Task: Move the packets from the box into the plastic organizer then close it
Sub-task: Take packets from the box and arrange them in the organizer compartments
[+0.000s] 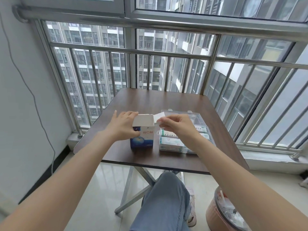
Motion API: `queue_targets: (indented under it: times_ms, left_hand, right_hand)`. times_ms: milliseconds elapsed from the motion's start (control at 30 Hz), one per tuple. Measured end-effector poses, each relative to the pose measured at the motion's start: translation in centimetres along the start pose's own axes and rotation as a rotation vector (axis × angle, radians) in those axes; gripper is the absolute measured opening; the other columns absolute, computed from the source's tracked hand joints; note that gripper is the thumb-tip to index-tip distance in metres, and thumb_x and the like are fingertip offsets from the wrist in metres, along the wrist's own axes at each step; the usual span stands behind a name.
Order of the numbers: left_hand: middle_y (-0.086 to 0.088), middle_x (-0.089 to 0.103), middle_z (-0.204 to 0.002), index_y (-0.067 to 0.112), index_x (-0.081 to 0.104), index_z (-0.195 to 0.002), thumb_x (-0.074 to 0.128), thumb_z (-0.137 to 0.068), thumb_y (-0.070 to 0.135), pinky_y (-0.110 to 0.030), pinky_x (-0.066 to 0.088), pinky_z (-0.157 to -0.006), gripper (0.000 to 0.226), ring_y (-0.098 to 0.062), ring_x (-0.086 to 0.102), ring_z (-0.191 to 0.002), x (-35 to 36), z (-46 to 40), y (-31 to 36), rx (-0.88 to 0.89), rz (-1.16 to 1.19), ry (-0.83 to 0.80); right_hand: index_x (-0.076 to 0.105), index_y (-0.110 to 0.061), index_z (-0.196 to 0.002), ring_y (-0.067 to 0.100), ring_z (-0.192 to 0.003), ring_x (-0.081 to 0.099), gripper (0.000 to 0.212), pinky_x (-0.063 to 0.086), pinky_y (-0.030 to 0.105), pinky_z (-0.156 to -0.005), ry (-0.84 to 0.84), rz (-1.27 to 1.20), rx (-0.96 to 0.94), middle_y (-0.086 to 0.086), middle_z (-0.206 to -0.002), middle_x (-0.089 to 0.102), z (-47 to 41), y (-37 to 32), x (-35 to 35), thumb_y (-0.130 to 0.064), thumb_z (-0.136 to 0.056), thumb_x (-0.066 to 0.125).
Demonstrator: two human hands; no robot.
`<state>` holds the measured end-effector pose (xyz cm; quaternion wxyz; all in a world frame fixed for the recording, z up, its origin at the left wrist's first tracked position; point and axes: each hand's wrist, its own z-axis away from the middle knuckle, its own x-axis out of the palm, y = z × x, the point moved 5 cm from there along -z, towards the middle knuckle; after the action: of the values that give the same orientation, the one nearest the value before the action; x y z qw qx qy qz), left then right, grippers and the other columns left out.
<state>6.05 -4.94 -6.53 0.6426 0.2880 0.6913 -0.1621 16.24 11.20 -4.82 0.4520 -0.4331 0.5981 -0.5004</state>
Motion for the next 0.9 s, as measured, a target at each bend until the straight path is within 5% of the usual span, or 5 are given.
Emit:
queue_targets:
  times_ms: [233,400,500,600,900]
  left_hand:
    - [0.002,0.01,-0.159,0.024,0.016,-0.151,0.054,-0.076,0.044,-0.056,-0.014,-0.112,0.086,-0.015,-0.005,-0.146,-0.6,0.6,2.3,0.079,-0.02,0.048]
    - [-0.002,0.058,-0.126,0.014,0.058,-0.123,0.056,-0.081,0.026,-0.043,0.034,-0.106,0.044,-0.024,0.049,-0.12,-2.3,2.1,8.3,0.379,0.248,0.469]
    - [-0.005,0.06,-0.118,0.012,0.057,-0.124,0.06,-0.091,0.019,-0.025,0.043,-0.092,0.034,-0.014,0.055,-0.101,-1.1,1.2,11.9,0.366,0.479,0.289]
    - [-0.006,0.067,-0.098,0.01,0.066,-0.108,0.062,-0.089,0.01,-0.029,0.051,-0.082,0.02,-0.015,0.061,-0.083,0.1,-0.1,13.7,0.256,0.605,0.199]
    - [-0.009,0.068,-0.101,0.01,0.07,-0.106,0.062,-0.089,0.011,-0.021,0.042,-0.079,0.019,-0.017,0.058,-0.085,3.8,-2.7,17.3,0.078,0.507,0.057]
  right_hand:
    - [0.067,-0.008,-0.095,0.008,-0.077,0.065,0.02,0.053,0.014,-0.072,0.045,0.007,-0.009,0.004,-0.088,0.067,0.8,0.2,-2.3,0.007,-0.082,0.063]
    - [0.065,-0.008,-0.094,0.007,-0.069,0.06,0.026,0.05,0.012,-0.059,0.143,0.054,0.068,0.005,-0.08,0.06,2.2,0.8,-5.4,0.01,-0.076,0.068]
    - [0.067,-0.013,-0.09,0.004,-0.067,0.064,0.021,0.049,0.011,-0.058,0.177,0.084,0.079,0.005,-0.085,0.067,3.0,1.1,-7.2,0.001,-0.076,0.073]
    - [0.067,-0.012,-0.085,0.009,-0.071,0.065,0.016,0.052,0.018,-0.066,0.18,0.073,0.067,0.007,-0.084,0.068,3.5,1.5,-8.6,0.001,-0.077,0.072]
    - [0.066,-0.023,-0.07,0.012,-0.066,0.063,0.019,0.045,0.021,-0.062,0.329,0.461,0.109,0.004,-0.072,0.069,4.1,4.4,-14.5,-0.007,-0.078,0.073]
